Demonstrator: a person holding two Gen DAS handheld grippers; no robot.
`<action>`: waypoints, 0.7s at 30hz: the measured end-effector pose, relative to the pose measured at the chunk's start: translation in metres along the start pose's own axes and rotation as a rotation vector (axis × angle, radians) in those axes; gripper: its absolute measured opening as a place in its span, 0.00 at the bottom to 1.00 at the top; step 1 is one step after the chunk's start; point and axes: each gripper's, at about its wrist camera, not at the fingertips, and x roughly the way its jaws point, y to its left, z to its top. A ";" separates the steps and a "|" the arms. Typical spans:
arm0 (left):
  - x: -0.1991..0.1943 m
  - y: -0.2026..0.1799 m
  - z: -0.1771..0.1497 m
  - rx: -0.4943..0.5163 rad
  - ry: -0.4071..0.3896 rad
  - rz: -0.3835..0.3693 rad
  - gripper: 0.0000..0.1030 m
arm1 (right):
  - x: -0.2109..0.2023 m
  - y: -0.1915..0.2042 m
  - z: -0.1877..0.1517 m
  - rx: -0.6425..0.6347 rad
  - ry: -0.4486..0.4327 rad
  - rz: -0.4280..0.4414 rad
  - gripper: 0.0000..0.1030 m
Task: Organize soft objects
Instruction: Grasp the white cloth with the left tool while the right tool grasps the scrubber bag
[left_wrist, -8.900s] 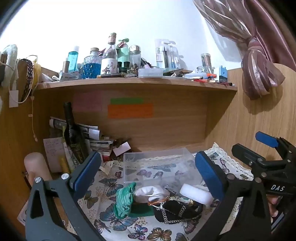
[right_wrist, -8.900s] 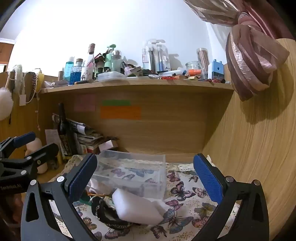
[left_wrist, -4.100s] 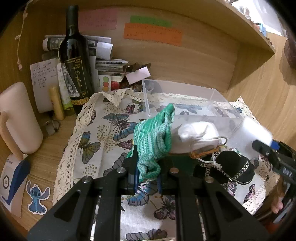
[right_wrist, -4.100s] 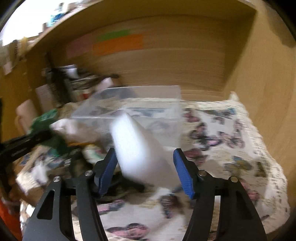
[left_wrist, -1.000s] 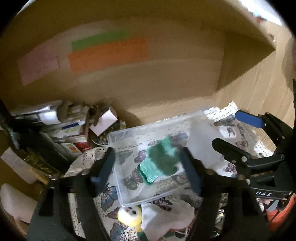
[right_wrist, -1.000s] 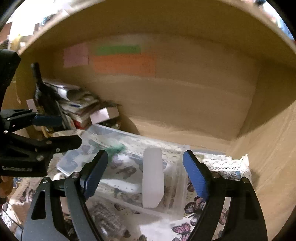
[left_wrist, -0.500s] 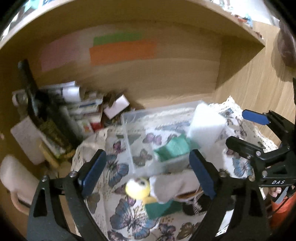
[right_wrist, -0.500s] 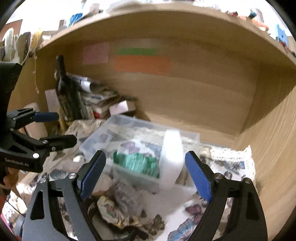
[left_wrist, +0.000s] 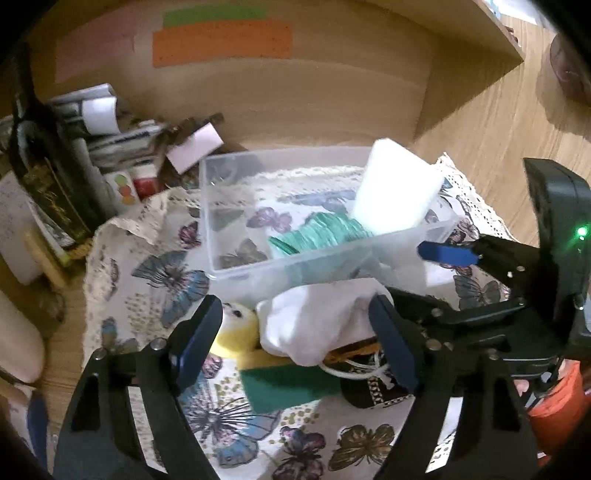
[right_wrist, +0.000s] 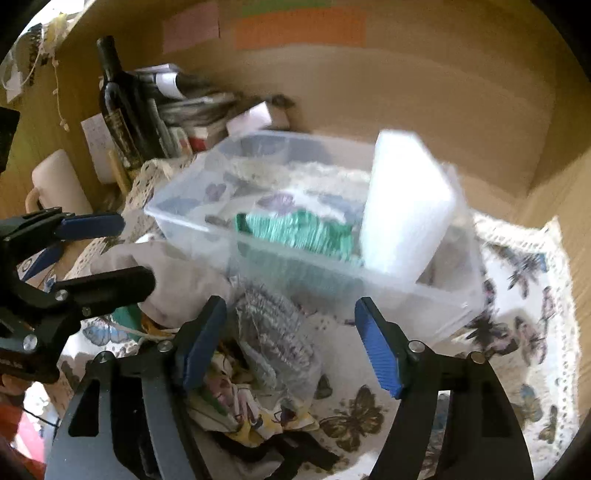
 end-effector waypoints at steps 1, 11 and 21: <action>0.003 -0.001 -0.002 0.001 0.004 -0.001 0.80 | 0.003 0.000 -0.001 0.005 0.013 0.014 0.67; 0.021 -0.004 -0.015 0.010 0.054 -0.051 0.39 | 0.025 -0.008 -0.006 0.074 0.113 0.125 0.38; 0.011 -0.003 -0.019 0.012 0.018 -0.057 0.15 | 0.013 -0.001 -0.008 -0.006 0.073 0.104 0.17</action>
